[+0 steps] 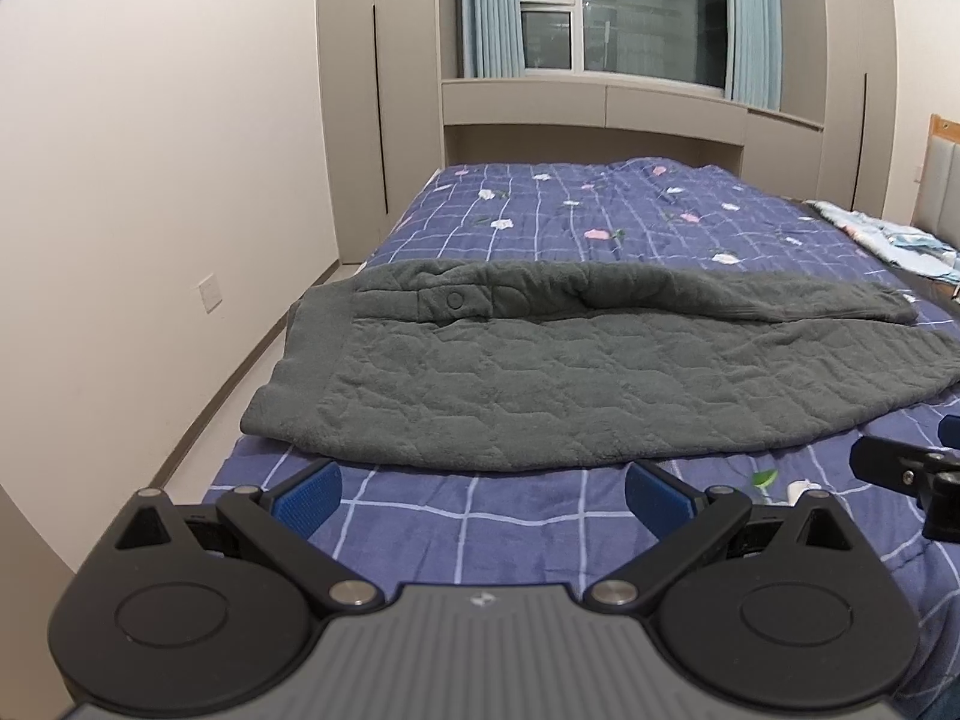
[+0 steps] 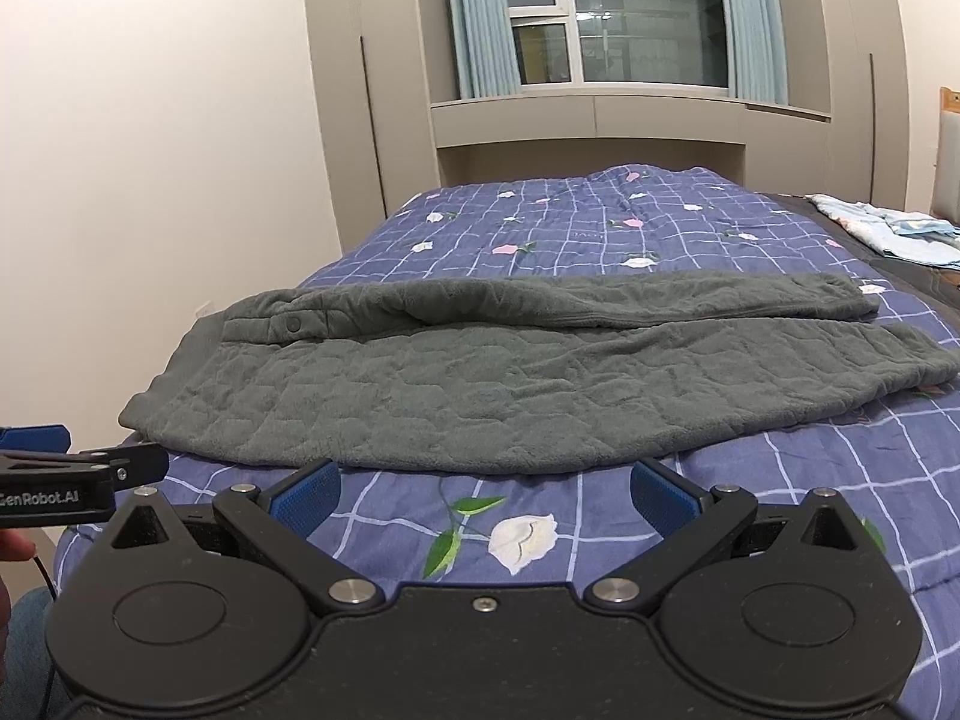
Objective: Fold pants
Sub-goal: 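Move both tools to the waistband and close both grippers on its edge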
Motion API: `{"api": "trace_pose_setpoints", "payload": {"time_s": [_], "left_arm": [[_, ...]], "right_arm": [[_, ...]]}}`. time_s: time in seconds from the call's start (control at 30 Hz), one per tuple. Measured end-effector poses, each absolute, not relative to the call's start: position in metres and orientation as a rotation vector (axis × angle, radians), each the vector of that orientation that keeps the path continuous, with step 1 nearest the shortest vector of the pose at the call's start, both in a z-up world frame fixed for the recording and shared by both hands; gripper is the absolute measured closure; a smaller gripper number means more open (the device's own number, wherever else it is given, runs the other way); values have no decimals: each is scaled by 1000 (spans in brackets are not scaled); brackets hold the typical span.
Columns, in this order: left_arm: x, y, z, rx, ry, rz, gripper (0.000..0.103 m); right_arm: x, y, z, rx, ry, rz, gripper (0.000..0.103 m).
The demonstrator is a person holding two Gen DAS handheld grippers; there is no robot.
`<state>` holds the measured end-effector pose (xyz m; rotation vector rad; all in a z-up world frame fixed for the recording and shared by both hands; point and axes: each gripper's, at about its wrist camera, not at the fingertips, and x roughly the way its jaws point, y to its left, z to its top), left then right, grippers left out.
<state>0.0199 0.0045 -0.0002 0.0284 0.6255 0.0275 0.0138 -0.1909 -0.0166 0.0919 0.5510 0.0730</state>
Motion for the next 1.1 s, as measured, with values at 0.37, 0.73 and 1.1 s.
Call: {"api": "trace_pose_setpoints", "payload": {"time_s": [0.37, 0.73, 1.1], "left_arm": [[63, 22, 19, 52, 628, 57, 0], [129, 40, 21, 68, 658, 90, 0], [228, 77, 18, 89, 671, 127, 0]], "right_arm": [[49, -193, -13, 52, 526, 136, 0], [109, -202, -4, 56, 507, 177, 0], [203, -222, -11, 99, 532, 426, 0]]}}
